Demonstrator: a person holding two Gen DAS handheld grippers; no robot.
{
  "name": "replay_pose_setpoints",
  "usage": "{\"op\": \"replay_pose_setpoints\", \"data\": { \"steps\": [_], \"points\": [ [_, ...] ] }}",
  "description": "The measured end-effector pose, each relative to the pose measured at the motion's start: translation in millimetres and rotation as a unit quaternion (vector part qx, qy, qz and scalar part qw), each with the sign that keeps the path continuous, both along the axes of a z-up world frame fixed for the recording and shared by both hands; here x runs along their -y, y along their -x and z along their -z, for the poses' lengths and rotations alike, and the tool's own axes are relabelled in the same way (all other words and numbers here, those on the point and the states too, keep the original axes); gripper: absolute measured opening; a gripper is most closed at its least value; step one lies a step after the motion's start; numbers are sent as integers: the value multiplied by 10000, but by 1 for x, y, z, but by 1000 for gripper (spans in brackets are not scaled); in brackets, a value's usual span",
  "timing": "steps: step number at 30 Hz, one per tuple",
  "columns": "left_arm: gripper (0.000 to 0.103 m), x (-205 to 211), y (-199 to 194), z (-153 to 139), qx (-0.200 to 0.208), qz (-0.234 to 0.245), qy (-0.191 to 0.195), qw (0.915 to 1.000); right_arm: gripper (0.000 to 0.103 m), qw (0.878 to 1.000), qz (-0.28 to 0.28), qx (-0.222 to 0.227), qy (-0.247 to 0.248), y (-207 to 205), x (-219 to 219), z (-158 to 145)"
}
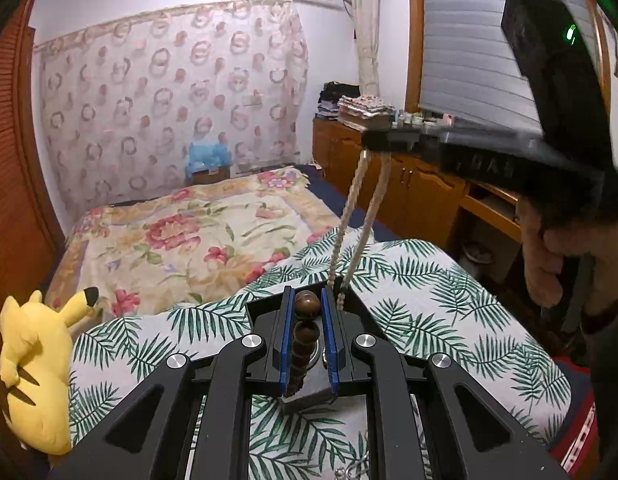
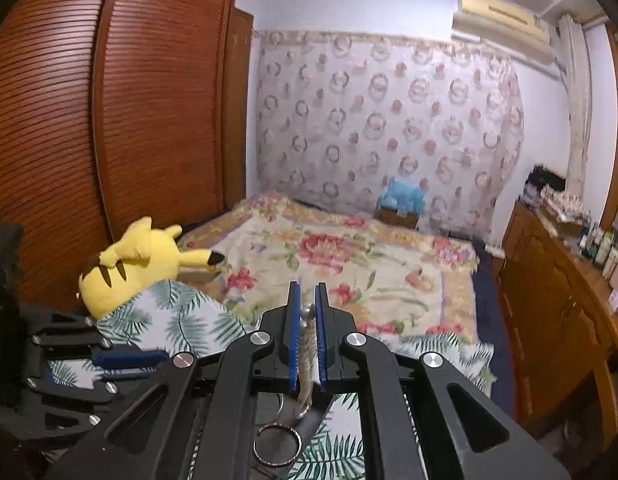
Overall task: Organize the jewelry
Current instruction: 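Lift the bead bracelet and pearl strand over the black box and release both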
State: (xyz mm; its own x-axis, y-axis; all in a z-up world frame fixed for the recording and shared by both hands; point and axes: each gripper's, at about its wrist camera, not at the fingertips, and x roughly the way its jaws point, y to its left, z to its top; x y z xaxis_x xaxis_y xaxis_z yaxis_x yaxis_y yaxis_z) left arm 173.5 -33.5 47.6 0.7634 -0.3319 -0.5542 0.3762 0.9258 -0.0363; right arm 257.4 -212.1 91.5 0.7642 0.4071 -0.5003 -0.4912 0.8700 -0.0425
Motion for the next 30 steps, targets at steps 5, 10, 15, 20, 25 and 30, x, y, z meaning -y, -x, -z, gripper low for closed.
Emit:
{"op": "replay_pose_setpoints", "data": {
  "steps": [5, 10, 15, 20, 25, 30],
  "points": [
    [12, 2, -6, 19, -159, -30, 7, 9999, 9, 9978, -83, -627, -210, -17, 3, 49],
    [12, 4, -15, 34, -303, -66, 43, 9995, 9, 9949, -169, -931, -334, -15, 2, 85],
    [12, 11, -21, 38, -367, -48, 76, 9993, 9, 9941, -213, -1002, -365, -9, 5, 96],
    [12, 21, -25, 42, -426, -5, -3, 9991, 9, 9939, -228, -1006, -387, -1, 13, 100],
    [12, 24, -25, 43, -431, 21, -16, 9991, 9, 9943, -192, -982, -378, 16, 22, 106],
    [24, 22, -18, 43, -429, 16, 36, 9991, 9, 9940, -184, -978, -449, 37, 31, 115]
  ]
}}
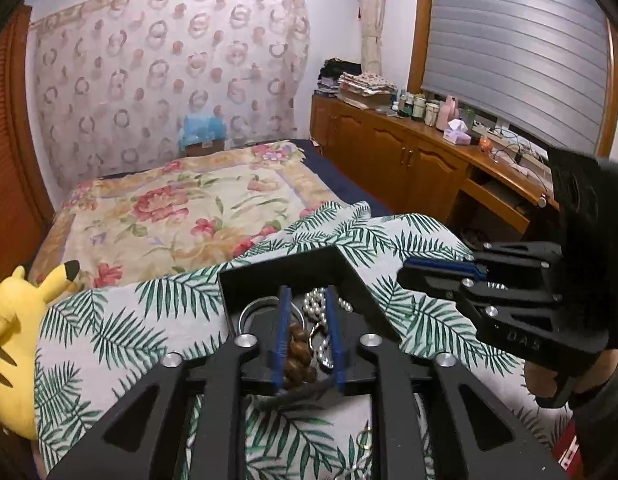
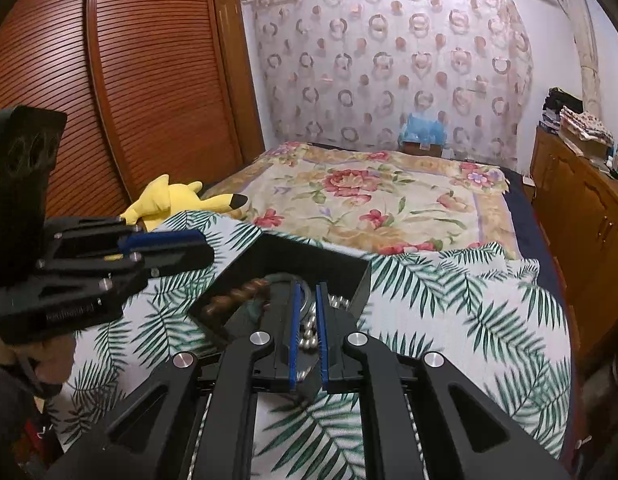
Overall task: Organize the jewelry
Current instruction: 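Lift the bead bracelet and pearl strand over the black box and release both, then grasp the red string bracelet with the left tool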
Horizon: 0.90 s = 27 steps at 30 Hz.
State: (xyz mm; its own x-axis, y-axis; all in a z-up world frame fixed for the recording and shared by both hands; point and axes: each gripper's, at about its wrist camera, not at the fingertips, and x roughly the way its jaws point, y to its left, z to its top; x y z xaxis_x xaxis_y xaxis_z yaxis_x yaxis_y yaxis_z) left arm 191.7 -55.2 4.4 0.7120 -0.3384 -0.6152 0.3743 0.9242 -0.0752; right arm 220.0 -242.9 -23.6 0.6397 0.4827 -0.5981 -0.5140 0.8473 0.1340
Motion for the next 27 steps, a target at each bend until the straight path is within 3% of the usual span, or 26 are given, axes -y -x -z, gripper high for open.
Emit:
{"op": "replay_pose_setpoints", "data": {
  "steps": [6, 15, 17, 27],
  "points": [
    [37, -9, 33, 7, 62, 57, 12, 10000, 9, 9999, -97, -19, -82, 31, 0, 14],
    [37, -31, 82, 32, -169, 74, 201, 9996, 10, 9997, -117, -180, -98, 82, -1, 43],
    [37, -36, 88, 38, -257, 62, 242, 9994, 19, 9997, -123, -194, -42, 92, -2, 48],
    [37, -44, 103, 75, -644, 34, 206, 9977, 29, 9990, -114, -395, 172, 128, -1, 71]
  ]
}}
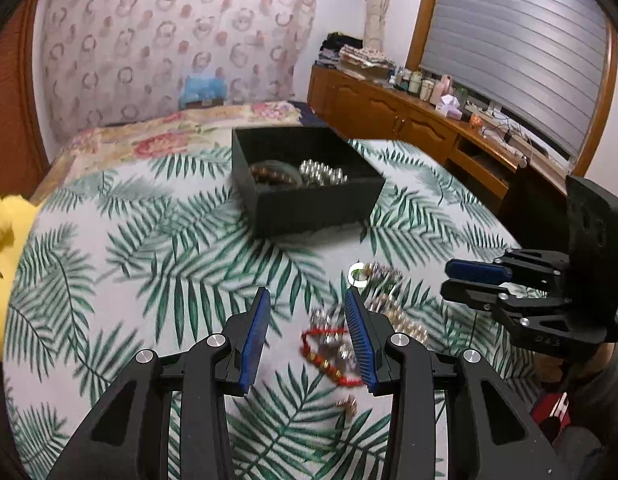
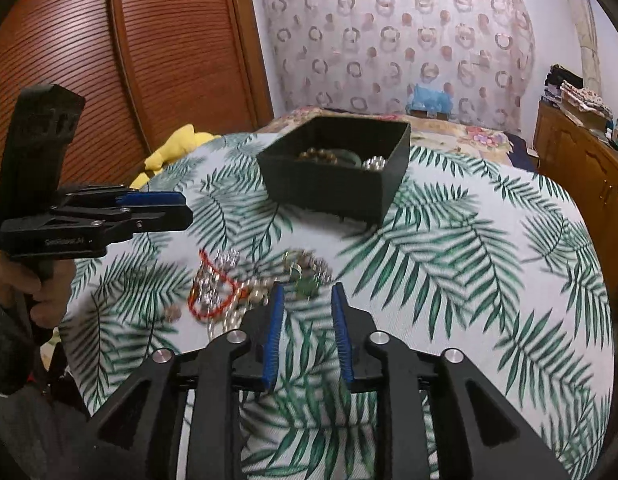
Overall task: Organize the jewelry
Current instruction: 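Grasp the red string bracelet with the left tool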
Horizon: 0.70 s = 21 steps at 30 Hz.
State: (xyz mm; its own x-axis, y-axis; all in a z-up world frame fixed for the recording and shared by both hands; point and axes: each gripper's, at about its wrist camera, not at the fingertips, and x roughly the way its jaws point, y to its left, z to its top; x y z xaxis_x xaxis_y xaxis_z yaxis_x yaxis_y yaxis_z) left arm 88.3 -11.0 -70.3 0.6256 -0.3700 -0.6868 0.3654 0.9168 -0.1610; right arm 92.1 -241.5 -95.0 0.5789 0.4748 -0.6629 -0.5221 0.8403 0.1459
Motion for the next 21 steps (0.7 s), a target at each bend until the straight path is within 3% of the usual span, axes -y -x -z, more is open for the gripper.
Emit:
{"op": "replay_pose_setpoints", "data": {
  "steps": [7, 21],
  "points": [
    [17, 4, -3, 19, -273, 84, -18, 9996, 29, 9998, -78, -43, 157, 14, -7, 8],
    [15, 4, 4, 22, -416, 168, -4, 9990, 29, 9998, -110, 13, 153, 17, -7, 1]
  ]
}}
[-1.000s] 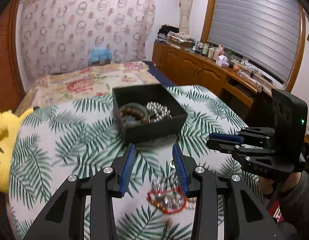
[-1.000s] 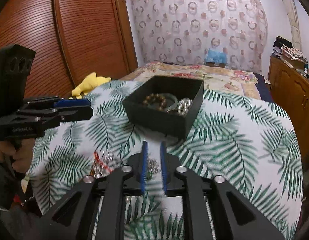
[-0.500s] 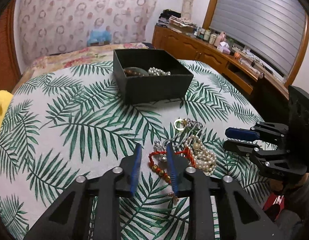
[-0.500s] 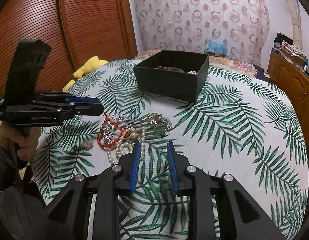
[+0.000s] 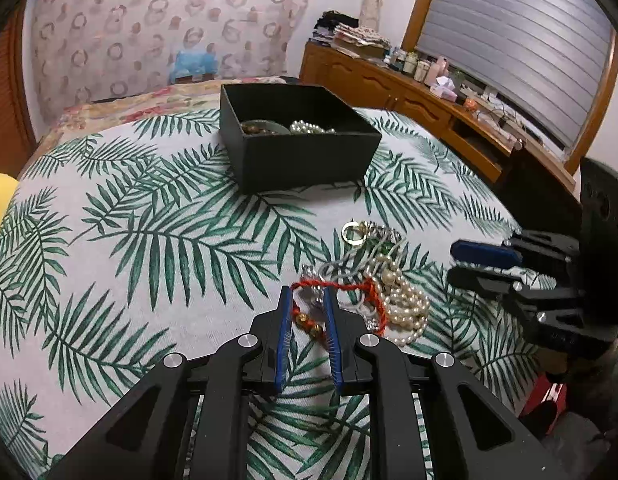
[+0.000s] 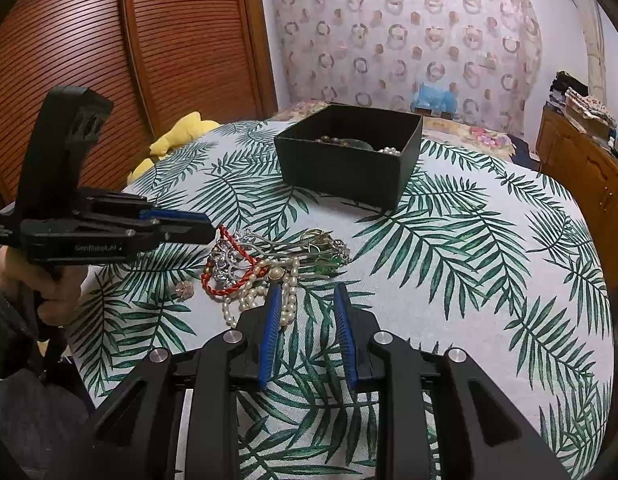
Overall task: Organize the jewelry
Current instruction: 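Grasp the red string bracelet with the left tool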
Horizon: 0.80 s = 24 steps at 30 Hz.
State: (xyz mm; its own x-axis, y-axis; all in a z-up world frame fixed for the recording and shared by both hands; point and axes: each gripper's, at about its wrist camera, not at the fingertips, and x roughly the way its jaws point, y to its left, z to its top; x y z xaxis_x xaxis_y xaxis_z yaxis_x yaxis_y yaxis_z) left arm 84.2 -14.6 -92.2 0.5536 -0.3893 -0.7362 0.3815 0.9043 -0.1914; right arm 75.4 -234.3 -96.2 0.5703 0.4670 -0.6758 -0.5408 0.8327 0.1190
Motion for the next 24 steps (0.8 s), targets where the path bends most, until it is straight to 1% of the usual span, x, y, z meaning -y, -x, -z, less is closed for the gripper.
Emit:
{"op": "replay_pose_setpoints", "data": {
  "steps": [1, 8, 13, 15, 18, 20, 24],
  "points": [
    [15, 1, -1, 2, -31, -13, -43, 10000, 29, 10000, 2, 1, 2, 0, 0, 0],
    [15, 1, -12, 12, -194, -82, -11, 9998, 29, 10000, -13, 6, 2, 2, 0, -1],
    [5, 1, -17, 14, -155, -117, -57, 9998, 29, 10000, -14, -5, -7, 2, 0, 0],
    [3, 1, -16, 13, -107, -138, -74, 9998, 29, 10000, -19, -18, -1, 2, -1, 0],
    [3, -1, -8, 0, 91, -189, 42, 9998, 29, 10000, -25, -35, -2, 1, -2, 0],
    [3, -2, 1, -16, 300, -177, 157, 9993, 29, 10000, -25, -43, 5, 1, -3, 1],
    [3, 1, 13, -40, 622, -144, 190, 9978, 29, 10000, -25, -46, 14, 0, -5, 1]
  ]
}}
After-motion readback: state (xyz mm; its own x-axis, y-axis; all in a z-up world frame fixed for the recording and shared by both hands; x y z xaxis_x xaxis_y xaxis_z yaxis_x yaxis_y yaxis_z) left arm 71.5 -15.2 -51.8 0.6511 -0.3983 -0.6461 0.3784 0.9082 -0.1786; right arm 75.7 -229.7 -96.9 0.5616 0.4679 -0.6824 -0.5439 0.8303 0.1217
